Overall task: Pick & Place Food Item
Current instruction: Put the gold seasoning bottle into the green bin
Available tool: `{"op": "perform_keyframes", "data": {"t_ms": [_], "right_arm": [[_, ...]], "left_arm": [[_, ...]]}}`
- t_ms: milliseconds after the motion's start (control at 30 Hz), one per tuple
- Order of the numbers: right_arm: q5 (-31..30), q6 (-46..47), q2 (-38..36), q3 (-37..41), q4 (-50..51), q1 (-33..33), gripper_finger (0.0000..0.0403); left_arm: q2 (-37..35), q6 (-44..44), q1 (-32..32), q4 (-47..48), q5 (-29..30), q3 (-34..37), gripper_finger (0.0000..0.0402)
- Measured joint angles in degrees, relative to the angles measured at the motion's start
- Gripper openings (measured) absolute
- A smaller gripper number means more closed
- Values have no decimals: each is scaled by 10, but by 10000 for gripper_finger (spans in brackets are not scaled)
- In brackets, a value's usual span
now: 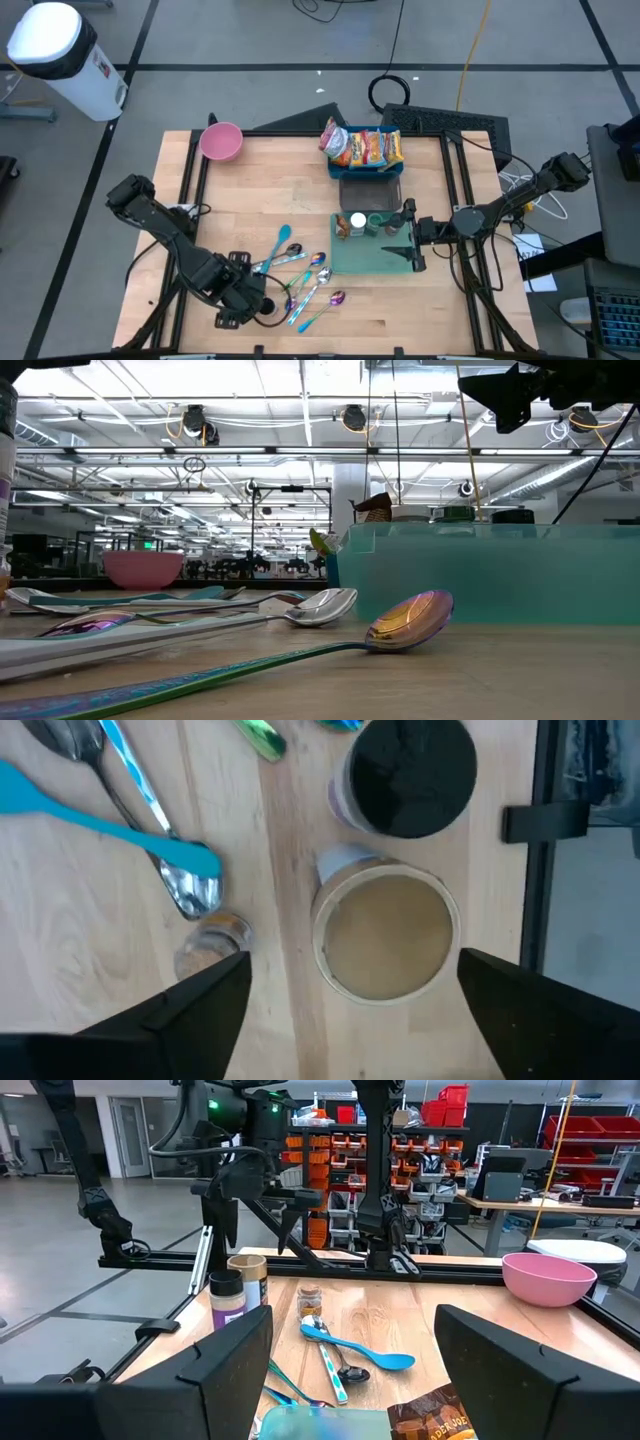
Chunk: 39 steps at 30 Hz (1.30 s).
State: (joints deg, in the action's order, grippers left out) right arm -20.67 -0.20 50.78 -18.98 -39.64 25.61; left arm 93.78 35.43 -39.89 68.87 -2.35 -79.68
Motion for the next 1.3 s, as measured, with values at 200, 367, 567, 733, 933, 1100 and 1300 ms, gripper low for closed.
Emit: {"op": "perform_keyframes", "data": {"t_ms": [200, 367, 567, 733, 933, 1100, 1300], "right_arm": [[0, 0, 0, 0, 0, 0, 270], [0, 0, 0, 0, 0, 0, 270], [0, 0, 0, 0, 0, 0, 270], [0, 0, 0, 0, 0, 0, 270], [0, 0, 0, 0, 0, 0, 270], [0, 0, 0, 0, 0, 0, 270], [0, 0, 0, 0, 0, 0, 270]], "left_arm": [[5, -8, -16, 0, 17, 0, 388], [30, -10, -30, -2, 21, 0, 390], [56, -17, -31, 0, 24, 1, 390], [71, -14, -31, 3, 34, 1, 390], [71, 7, -29, 8, 48, 1, 348], [71, -5, -28, 8, 50, 0, 274], [71, 3, -14, 19, 37, 0, 275]]}}
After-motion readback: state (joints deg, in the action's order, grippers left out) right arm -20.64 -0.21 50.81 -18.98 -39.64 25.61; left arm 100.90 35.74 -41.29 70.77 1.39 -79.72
